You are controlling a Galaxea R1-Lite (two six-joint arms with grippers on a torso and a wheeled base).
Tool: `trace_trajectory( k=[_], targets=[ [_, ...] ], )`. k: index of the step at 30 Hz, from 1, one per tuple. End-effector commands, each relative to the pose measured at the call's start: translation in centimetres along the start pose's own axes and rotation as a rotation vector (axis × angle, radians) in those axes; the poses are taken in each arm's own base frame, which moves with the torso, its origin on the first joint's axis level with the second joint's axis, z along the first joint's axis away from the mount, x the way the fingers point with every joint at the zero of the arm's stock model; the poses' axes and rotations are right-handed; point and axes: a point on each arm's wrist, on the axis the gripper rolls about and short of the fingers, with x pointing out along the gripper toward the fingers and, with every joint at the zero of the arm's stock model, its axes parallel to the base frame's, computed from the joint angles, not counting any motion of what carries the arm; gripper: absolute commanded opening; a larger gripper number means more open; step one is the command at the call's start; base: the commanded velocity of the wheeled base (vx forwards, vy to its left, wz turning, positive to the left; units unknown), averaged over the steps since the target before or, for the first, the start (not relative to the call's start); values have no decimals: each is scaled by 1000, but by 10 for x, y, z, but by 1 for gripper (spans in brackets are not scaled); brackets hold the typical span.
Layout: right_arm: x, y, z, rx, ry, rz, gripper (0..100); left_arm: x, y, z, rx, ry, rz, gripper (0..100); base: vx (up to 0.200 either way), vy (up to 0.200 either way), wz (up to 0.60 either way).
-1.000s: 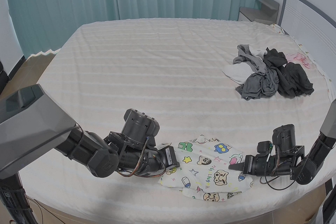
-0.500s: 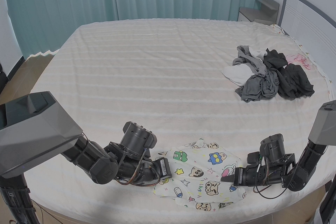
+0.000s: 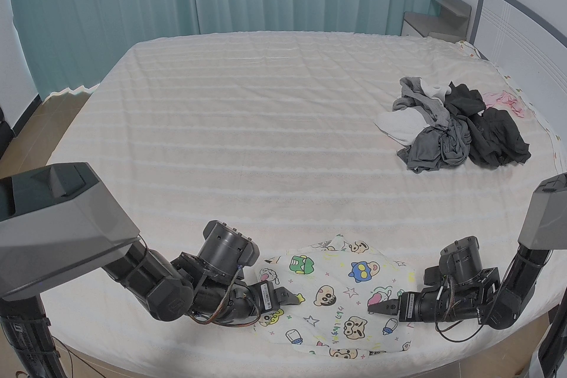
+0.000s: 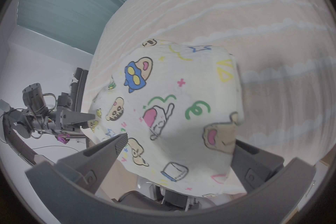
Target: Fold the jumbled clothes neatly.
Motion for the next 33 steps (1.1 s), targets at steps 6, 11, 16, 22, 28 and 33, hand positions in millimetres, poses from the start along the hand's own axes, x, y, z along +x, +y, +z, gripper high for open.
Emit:
trace_trajectory(
  k=[6,11,16,22,28,33],
  targets=[
    [9,-13,-11,-18,-24,-125,100,-2,9,-16,44,-31,122,100,0,0,0],
    [1,-14,-17,-31,-65,-103,100,-1,10,-16,32,25,219,100,0,0,0],
    [-10,-15,-19,-32,-121,-81,100,-12,5,-15,19,74,269,100,0,0,0],
    [-51,-4,-8,-33,-343,1,100,-67,-15,-7,10,-46,131,100,0,0,0],
    [-116,14,7,-81,-692,14,100,-164,-29,-10,-37,-287,-72,100,0,0,0],
    [-163,14,-7,-149,-864,-128,100,-245,-21,-37,-62,-605,-164,100,0,0,0]
  ],
)
